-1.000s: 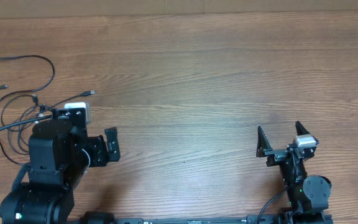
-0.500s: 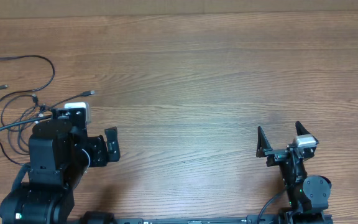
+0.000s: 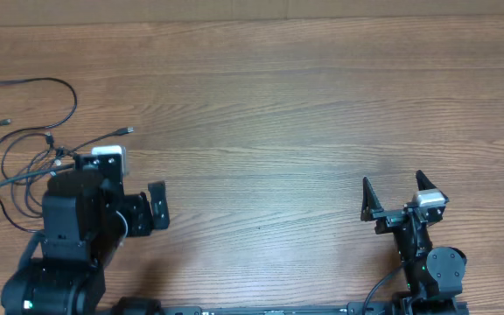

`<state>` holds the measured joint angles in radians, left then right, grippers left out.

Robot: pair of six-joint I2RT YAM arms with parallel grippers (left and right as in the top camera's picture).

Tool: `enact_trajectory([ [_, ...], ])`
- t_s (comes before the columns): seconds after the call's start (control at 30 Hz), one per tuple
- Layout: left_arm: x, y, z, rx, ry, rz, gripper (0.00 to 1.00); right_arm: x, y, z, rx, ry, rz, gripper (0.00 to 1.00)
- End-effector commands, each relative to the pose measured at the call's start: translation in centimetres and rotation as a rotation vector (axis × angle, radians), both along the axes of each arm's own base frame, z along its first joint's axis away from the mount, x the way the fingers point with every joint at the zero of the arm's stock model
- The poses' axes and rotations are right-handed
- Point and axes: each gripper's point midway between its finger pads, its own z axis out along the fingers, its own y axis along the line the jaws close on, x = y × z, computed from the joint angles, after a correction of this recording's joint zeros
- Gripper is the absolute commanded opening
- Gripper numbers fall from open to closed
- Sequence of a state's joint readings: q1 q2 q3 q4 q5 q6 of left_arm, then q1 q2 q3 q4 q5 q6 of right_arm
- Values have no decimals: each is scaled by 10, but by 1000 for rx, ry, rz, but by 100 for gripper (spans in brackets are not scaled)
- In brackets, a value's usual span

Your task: Untangle cables

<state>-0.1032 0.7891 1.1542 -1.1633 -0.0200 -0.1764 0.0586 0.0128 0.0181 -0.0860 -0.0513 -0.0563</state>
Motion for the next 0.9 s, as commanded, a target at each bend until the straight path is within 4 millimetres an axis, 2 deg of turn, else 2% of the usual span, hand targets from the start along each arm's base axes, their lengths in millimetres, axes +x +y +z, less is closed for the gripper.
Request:
enact_trajectory([
  [0.0,-15,-9,-20,-48,32,-32,99,0,-3,-2,-4,-5,-12,100],
  [0.3,-31,-8,-51,-68,42,-14,100,0,-3,-2,-4,-5,-13,100],
  [0.47,-13,1,-48,-29,-112,11,99,0,-3,-2,-4,-5,-13,100],
  [0.67,17,-2,-45,-11,-400,-20,100,0,-3,-2,-4,-5,-13,100],
  [0.87,30,-4,-45,-39,-652,-22,99,0,-3,-2,-4,-5,-12,100],
])
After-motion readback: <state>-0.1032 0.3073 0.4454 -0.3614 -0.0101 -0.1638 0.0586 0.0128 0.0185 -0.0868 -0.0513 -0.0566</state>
